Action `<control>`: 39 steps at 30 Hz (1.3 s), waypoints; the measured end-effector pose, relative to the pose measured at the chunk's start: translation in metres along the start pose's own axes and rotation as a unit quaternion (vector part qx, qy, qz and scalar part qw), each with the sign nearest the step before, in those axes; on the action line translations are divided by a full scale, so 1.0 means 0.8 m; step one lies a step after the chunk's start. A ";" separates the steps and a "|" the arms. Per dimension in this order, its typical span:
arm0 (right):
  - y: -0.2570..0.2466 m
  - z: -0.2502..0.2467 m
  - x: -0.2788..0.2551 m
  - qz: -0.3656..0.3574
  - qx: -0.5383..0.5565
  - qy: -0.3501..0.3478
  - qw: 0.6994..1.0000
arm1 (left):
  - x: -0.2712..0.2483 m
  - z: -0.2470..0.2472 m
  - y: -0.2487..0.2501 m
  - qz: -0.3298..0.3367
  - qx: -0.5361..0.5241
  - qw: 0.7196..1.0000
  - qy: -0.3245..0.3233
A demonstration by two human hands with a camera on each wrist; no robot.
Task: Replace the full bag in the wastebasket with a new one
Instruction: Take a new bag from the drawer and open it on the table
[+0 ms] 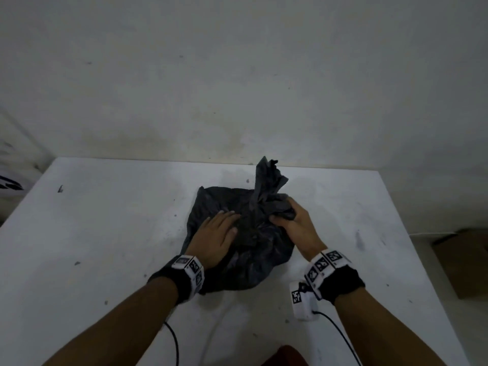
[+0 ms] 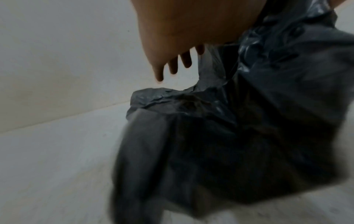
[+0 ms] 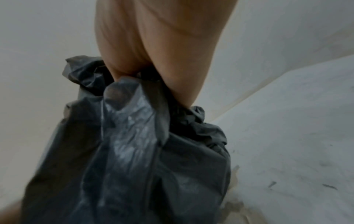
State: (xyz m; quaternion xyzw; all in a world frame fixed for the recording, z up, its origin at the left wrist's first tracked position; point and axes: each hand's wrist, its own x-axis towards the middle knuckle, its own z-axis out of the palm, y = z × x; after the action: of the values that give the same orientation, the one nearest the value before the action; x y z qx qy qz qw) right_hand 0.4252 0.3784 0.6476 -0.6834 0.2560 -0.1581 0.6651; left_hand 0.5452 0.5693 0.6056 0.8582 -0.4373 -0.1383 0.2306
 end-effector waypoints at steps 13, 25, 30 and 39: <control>0.059 -0.072 -0.026 0.166 -0.289 0.424 0.842 | -0.001 0.015 -0.017 -0.239 0.192 0.925 -0.224; 0.120 -0.071 -0.025 0.279 -0.570 -0.056 0.770 | -0.012 0.040 -0.031 -0.201 0.232 0.906 -0.292; 0.091 -0.057 -0.015 0.156 -0.603 -0.031 0.782 | -0.011 0.029 -0.045 -0.247 0.236 0.900 -0.271; 0.070 0.020 -0.032 0.215 -0.537 -0.105 0.809 | 0.002 0.013 0.014 -0.226 0.124 0.965 -0.052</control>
State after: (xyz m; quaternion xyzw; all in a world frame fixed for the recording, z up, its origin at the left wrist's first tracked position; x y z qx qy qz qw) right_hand 0.4051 0.4073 0.5941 -0.8714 0.3695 0.2245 0.2318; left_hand 0.5337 0.5594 0.6024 0.9483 -0.2568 -0.1759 0.0620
